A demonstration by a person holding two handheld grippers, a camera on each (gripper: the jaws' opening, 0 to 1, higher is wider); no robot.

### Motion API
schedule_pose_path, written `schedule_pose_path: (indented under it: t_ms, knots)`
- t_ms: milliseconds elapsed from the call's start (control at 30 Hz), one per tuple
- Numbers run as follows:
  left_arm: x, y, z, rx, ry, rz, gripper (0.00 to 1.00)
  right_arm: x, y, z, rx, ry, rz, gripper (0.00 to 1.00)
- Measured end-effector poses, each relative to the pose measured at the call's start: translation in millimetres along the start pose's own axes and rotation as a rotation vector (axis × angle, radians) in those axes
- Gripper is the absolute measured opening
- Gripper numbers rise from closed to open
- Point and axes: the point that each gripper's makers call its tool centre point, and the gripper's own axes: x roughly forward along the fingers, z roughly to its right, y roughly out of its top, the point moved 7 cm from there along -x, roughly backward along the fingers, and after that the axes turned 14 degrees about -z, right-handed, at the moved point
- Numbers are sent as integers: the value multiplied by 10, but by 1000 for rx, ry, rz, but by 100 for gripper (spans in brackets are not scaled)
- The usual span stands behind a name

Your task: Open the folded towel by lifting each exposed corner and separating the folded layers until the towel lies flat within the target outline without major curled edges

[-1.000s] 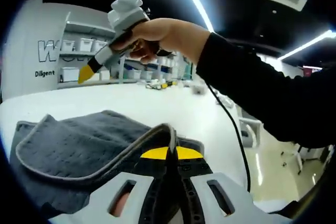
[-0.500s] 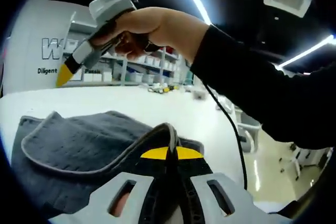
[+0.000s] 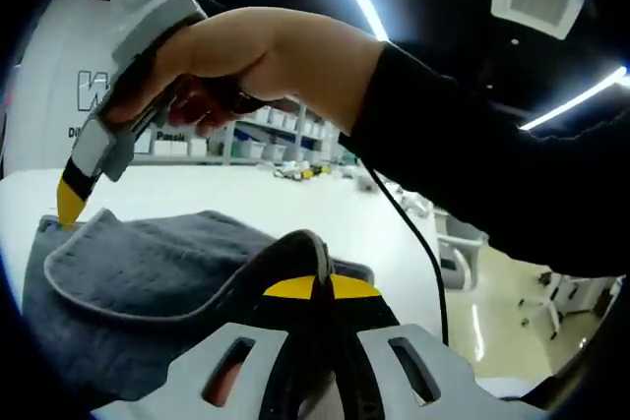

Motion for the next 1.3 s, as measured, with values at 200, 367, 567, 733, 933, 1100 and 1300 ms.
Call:
schedule_pose_path:
  t_ms: [200, 367, 567, 733, 933, 1100, 1300]
  knots:
    - [-55, 7, -45, -12, 2, 9, 2, 51, 79, -196, -26, 39, -1, 92]
    - [-69, 3, -10, -4, -10, 7, 2, 140, 132, -406, -59, 77, -21, 92]
    - [-86, 7, -35, -9, -9, 8, 2, 273, 165, -523, -96, 50, -38, 95]
    - [-94, 12, -44, -14, -12, 10, 2, 347, 145, -568, -72, 58, -41, 82]
    - [-103, 10, -55, -20, -17, 10, 2, 377, 87, -559, -47, 89, -69, 72]
    - [-107, 14, -57, -20, -21, 10, 2, 389, 111, -666, -58, 140, -68, 55]
    - [-112, 3, -57, -24, -20, 11, 2, 410, 109, -694, -54, 169, -75, 41]
